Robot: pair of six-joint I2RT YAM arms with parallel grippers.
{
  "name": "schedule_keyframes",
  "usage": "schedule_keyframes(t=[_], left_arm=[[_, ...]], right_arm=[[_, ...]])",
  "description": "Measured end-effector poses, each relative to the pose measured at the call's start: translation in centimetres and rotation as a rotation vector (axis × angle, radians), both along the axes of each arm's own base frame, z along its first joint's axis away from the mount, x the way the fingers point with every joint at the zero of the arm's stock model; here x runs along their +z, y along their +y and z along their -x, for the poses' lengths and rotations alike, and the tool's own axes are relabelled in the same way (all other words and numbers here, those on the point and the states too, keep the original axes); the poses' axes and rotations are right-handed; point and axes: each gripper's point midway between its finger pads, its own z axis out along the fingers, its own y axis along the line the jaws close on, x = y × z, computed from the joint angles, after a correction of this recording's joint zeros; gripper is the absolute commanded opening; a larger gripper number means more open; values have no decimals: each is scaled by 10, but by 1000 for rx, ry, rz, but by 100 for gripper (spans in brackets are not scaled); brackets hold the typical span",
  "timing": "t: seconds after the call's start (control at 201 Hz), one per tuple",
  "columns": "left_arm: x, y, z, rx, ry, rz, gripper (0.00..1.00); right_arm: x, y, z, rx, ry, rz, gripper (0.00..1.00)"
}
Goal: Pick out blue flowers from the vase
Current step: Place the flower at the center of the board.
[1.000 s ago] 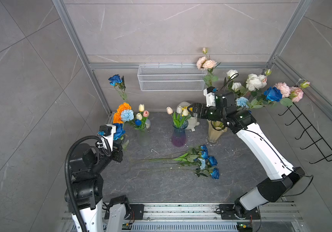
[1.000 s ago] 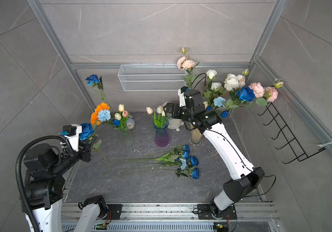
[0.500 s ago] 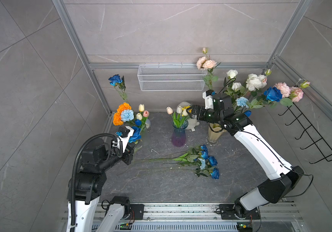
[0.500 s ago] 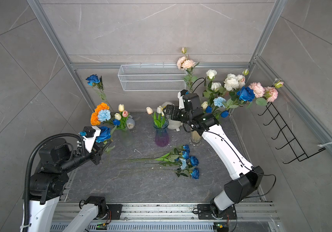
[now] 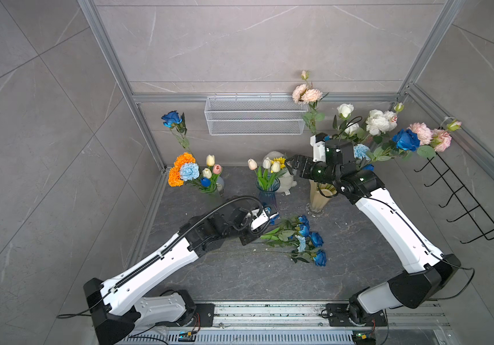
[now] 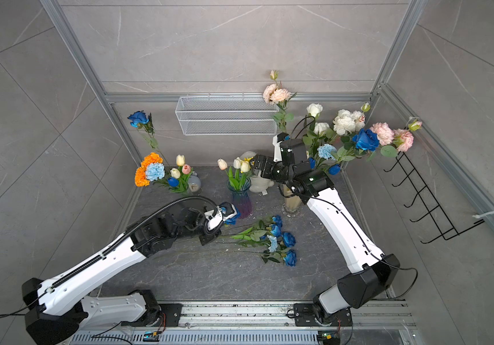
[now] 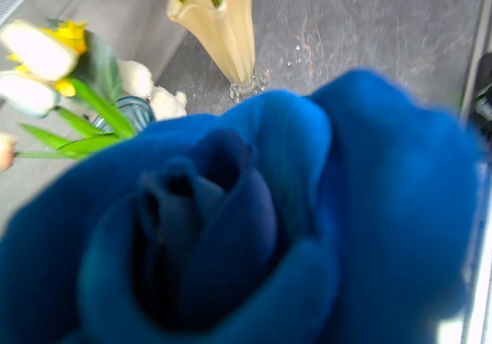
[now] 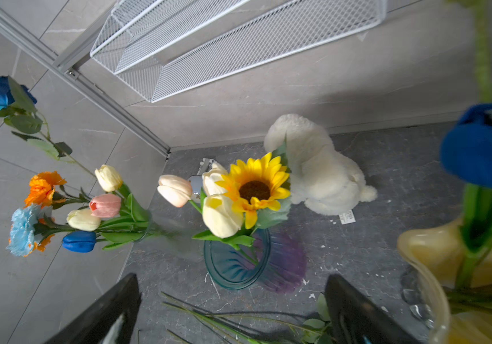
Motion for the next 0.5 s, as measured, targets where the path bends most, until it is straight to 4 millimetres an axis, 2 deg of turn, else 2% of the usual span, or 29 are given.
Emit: schedule_keyframes(t=[0.1, 0.199, 0.368, 0.498], left_arm=[[-23, -27, 3, -54, -32, -76, 0], [-60, -57, 4, -112, -46, -168, 0], [-115, -87, 4, -194, -117, -283, 0], [-135, -103, 3, -224, -142, -302, 0]], right_arm=[[0, -27, -1, -68, 8, 15, 98], [6, -47, 1, -114, 1, 21, 99], [18, -59, 9, -130, -25, 12, 99], [18, -66, 13, -143, -25, 10, 99]])
